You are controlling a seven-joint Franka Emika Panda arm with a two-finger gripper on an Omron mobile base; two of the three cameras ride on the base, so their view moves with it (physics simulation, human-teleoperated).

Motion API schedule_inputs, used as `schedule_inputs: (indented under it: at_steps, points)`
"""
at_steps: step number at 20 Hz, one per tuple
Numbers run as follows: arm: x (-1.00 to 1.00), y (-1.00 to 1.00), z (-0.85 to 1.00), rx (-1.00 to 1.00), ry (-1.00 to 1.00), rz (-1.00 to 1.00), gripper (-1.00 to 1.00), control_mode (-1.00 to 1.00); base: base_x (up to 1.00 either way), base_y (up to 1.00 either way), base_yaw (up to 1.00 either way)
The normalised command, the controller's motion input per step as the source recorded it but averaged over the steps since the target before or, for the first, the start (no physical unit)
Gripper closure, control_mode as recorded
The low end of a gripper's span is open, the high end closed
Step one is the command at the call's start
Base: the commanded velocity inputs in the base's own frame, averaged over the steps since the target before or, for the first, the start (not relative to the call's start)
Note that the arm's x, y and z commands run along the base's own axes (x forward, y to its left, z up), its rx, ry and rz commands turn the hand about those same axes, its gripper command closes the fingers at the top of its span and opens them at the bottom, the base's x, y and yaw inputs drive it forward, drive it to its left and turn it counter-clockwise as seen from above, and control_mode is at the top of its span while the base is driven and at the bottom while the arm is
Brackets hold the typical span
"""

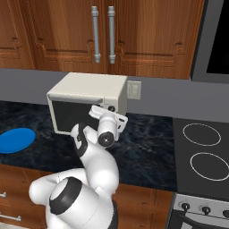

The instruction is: Pull the toaster oven rack outwards. Pick up the baguette from the plate and place it on the toaster oven rack. Close the toaster oven door fully and set the temperature to the lowest setting.

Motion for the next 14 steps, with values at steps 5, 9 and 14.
schedule_inputs:
  at_steps: [5, 9, 14]
  points:
    - [0.03, 0.00, -0.05, 0.00, 0.00, 0.00, -1.00, -1.00, 0.00, 0.00, 0.00]
    - [0.00, 0.00, -0.14, 0.00, 0.00, 0.00, -1.00, -1.00, 0.00, 0.00, 0.00]
    - [0.01, -0.03, -0.05, 0.00, 0.00, 0.00, -1.00, -1.00, 0.00, 0.00, 0.00]
